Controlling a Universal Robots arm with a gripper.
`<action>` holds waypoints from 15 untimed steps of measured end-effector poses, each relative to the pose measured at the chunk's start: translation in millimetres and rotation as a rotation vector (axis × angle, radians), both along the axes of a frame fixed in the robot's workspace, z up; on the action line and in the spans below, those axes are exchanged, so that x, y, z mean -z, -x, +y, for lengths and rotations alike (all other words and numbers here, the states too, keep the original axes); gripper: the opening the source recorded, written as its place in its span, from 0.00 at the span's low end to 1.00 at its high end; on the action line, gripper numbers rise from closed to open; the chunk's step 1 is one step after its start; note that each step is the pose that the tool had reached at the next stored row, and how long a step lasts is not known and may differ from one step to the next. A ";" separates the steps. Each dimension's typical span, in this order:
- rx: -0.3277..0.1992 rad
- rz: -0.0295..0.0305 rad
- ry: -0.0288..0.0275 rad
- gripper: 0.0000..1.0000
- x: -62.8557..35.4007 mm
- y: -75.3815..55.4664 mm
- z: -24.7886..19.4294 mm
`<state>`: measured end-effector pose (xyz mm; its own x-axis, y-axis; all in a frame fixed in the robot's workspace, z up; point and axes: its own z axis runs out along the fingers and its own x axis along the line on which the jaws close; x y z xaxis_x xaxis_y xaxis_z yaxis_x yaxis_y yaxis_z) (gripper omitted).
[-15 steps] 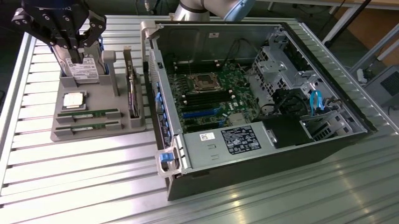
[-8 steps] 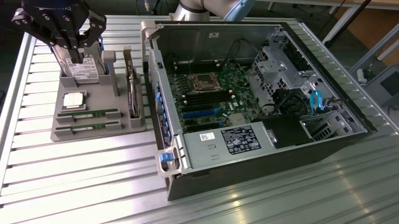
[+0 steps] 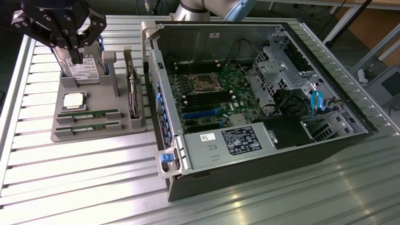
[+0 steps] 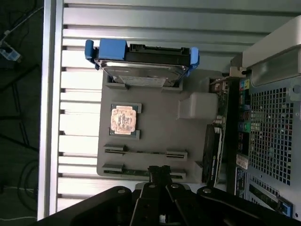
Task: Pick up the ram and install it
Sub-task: 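Pick up the ram and move it above insertion slot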
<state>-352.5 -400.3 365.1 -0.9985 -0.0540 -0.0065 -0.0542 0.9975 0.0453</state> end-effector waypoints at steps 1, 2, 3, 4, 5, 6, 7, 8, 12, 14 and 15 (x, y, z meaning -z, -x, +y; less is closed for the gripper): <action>-0.011 0.0000 0.0002 0.09 0.0 0.0 0.0; -0.022 0.0000 0.0002 0.09 0.0 0.0 0.0; -0.045 0.0001 0.0003 0.09 0.0 0.0 0.0; -0.076 0.0000 0.0003 0.09 0.0 0.0 0.0; -0.107 0.0000 0.0003 0.09 0.0 0.0 0.0; -0.136 0.0000 0.0004 0.09 0.0 0.0 0.0; -0.160 0.0000 0.0004 0.09 0.0 0.0 0.0; -0.174 0.0000 0.0005 0.09 0.0 0.0 0.0; -0.247 0.0001 0.0010 0.09 0.0 0.0 0.0; -0.324 0.0001 0.0020 0.09 0.0 0.0 0.0; -0.350 0.0001 0.0022 0.09 0.0 0.0 0.0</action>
